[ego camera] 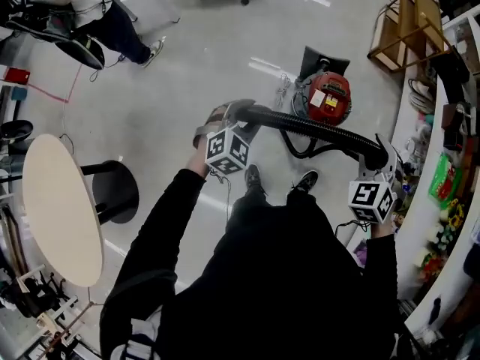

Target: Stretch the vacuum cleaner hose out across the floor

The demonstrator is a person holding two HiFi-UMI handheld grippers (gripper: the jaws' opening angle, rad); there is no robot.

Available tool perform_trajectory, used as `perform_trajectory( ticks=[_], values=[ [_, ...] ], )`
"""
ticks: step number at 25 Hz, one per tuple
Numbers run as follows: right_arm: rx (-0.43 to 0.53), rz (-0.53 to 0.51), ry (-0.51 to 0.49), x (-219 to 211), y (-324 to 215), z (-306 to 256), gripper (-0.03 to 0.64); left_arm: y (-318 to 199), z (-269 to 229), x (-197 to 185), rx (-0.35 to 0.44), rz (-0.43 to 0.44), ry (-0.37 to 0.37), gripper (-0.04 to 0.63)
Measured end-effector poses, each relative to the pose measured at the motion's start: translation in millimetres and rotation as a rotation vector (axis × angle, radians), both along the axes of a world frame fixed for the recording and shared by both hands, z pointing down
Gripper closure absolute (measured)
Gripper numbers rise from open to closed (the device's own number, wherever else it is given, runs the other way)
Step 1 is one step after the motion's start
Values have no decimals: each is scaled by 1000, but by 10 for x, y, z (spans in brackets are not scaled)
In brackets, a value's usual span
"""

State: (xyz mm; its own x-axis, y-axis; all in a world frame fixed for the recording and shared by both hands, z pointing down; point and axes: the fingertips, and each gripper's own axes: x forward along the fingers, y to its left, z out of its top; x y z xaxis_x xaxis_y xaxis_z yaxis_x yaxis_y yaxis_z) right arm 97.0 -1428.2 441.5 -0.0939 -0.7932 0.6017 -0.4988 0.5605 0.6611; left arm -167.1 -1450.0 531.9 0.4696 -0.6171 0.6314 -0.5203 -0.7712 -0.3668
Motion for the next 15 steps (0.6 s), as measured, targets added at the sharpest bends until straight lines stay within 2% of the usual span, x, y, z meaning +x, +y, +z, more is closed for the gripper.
perform_trajectory(
  ticks=[2,4,7,9,11,13,15],
  values=[
    [45,-13,86,-171,22,-197,451,98,69,-151,-8,-31,3,367],
    [67,-29,149,-278,12,-333,451,262,-104,-298,6,-64,29,349],
    [75,-51,186,-320,-36,-497,454,491,-802,-370,81,-117,168,330],
    [98,-56,172,-287,-64,-679,456,576,-1240,-128,167,-94,235,330],
    [119,-77,150,-290,-35,-874,457,588,-1464,249,270,-33,210,321],
    [134,-123,124,-405,71,-1049,459,498,-1604,545,395,12,121,273],
    [151,-186,97,-572,242,-1223,460,381,-1693,745,495,46,30,256]
  ],
)
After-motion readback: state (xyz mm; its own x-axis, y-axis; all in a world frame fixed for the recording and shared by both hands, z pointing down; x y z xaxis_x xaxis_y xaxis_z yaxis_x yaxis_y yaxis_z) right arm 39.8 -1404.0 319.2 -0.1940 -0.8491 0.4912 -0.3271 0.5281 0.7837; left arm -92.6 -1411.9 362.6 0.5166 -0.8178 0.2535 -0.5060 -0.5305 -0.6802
